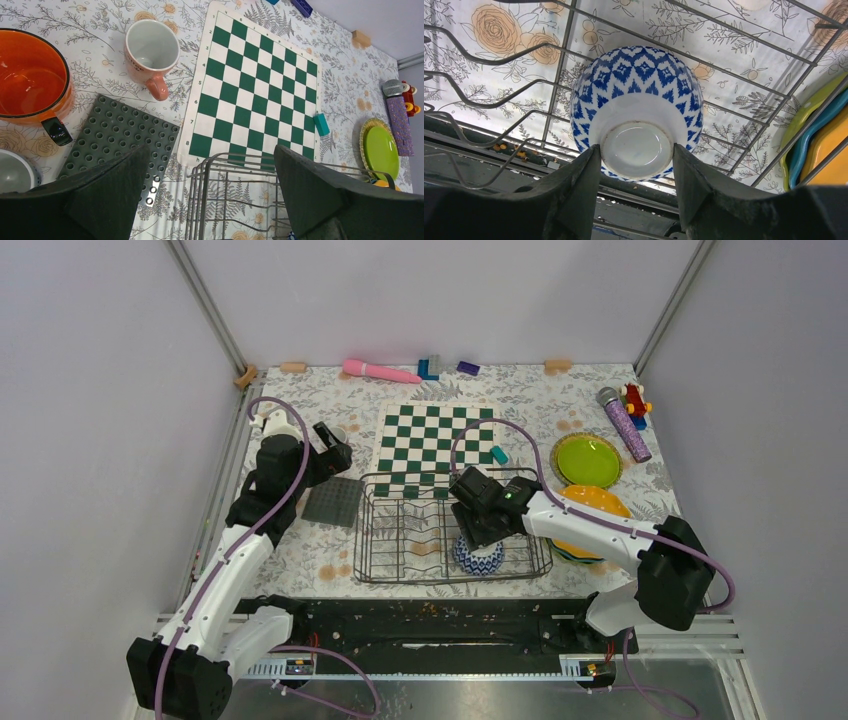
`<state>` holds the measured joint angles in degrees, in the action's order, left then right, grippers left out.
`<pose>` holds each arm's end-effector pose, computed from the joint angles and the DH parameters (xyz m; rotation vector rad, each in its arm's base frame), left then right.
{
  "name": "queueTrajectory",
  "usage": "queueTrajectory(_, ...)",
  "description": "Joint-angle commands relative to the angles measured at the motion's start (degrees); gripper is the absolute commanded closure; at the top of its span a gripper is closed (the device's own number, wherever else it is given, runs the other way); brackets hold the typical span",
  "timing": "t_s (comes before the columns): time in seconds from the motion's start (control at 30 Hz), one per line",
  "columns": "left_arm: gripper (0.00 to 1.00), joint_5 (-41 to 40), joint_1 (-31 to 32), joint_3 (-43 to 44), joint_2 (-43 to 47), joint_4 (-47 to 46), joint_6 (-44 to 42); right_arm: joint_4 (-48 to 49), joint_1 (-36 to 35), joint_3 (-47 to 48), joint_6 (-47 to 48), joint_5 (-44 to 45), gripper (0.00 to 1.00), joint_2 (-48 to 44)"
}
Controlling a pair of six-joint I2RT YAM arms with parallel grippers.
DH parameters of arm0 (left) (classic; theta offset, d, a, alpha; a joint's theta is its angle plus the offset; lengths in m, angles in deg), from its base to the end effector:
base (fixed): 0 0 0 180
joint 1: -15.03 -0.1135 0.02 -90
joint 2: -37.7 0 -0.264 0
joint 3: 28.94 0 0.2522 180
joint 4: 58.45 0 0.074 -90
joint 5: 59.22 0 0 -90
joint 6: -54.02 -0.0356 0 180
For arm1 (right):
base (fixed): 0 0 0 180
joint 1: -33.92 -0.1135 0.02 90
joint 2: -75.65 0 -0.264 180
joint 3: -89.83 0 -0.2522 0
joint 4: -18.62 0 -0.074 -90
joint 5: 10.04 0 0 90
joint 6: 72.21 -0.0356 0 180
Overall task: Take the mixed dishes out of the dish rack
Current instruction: Pick up the bowl from the dish rack.
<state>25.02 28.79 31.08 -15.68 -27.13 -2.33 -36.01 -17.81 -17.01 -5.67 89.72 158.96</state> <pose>0.2072 -0.0471 0.3089 -0.4139 1.9825 -0.4284 0.1806 0.2192 0.2326 -0.6060 2.6162 0.1848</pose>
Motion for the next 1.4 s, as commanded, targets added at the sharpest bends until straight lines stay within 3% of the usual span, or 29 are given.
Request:
queueTrajectory(0.0,0.01,1.38,0.04,0.59,1.10,-1.08,-1.05,0.30,-0.57,0.65,-0.37,3.82,0.69,-2.48)
queueTrajectory(0.37,0.01,6.24,0.04,1.10,2.51,-1.40,-1.39,4.99,-0.49,-2.27,-0.58,7.05,0.80,-10.27)
queueTrajectory(0.8,0.01,22.26,0.04,1.13,4.45,-5.41,-1.78,15.84,3.64,-11.21,-3.60,1.35,0.86,-24.75)
queueTrajectory(0.97,0.01,34.37,0.04,-0.37,3.71,-11.88,0.96,21.44,5.69,-15.94,-4.86,-0.15,0.87,-33.69)
queueTrajectory(1.13,0.01,48.91,0.48,-2.97,0.50,-25.80,8.71,29.43,5.93,-20.33,-6.05,1.39,0.90,-42.45)
queueTrajectory(1.23,0.01,52.19,3.29,-3.29,-1.86,-32.95,11.57,35.86,5.93,-23.74,-7.20,2.06,0.90,-46.98)
queueTrajectory(1.37,0.01,53.51,9.81,-1.02,-6.05,-34.73,10.80,45.09,5.93,-26.47,-8.41,0.91,0.90,-50.85)
